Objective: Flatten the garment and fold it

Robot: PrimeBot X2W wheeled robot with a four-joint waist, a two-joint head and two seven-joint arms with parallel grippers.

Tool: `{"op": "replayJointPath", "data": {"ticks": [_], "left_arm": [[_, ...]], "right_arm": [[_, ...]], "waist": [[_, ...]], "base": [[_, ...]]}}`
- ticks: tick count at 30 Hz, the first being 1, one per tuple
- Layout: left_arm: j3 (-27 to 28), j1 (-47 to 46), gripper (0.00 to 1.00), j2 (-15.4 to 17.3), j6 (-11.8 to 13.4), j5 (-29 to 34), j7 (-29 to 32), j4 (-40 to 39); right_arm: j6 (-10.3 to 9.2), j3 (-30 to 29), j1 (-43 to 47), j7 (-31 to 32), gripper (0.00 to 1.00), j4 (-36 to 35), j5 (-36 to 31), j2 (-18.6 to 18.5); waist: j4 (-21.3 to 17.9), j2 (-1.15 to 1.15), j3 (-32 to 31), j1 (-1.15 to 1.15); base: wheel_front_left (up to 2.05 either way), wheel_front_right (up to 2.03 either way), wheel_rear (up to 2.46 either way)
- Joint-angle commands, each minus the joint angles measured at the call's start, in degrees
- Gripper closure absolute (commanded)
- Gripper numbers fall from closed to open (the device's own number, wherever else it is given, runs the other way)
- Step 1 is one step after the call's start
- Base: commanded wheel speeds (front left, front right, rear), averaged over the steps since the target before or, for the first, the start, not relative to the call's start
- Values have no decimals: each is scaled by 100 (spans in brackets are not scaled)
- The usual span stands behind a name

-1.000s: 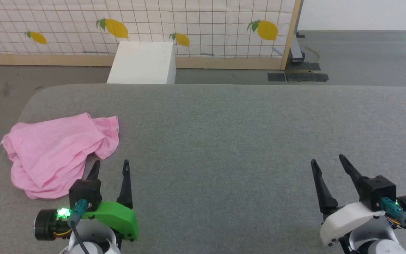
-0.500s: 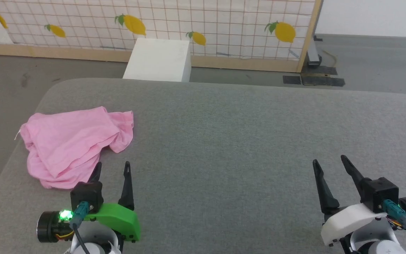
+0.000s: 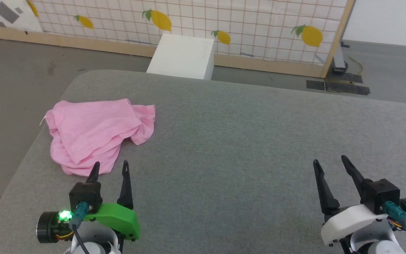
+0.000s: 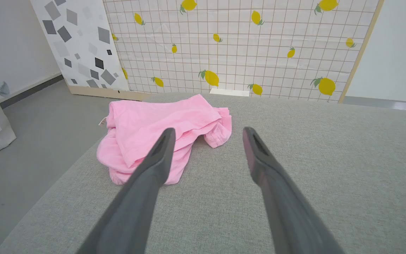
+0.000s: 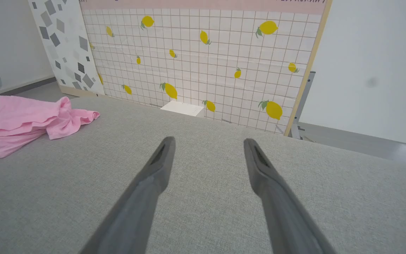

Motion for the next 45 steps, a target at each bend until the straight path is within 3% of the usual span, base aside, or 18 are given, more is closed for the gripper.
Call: {"op": "replayJointPath", "data": {"ticks": [1, 45], "left_arm": [[-6, -107, 0, 39, 39, -104, -56, 39], [-49, -182, 0, 122, 401, -492, -573, 366]], "right_arm": [[-3, -10, -130, -63, 0, 26, 35, 5], [-7, -59, -290, -520, 0, 240, 129, 10]], "waist": [[109, 0, 3, 0], [1379, 0, 59, 0]], "base": [[0, 0, 0], [0, 0, 0]]}}
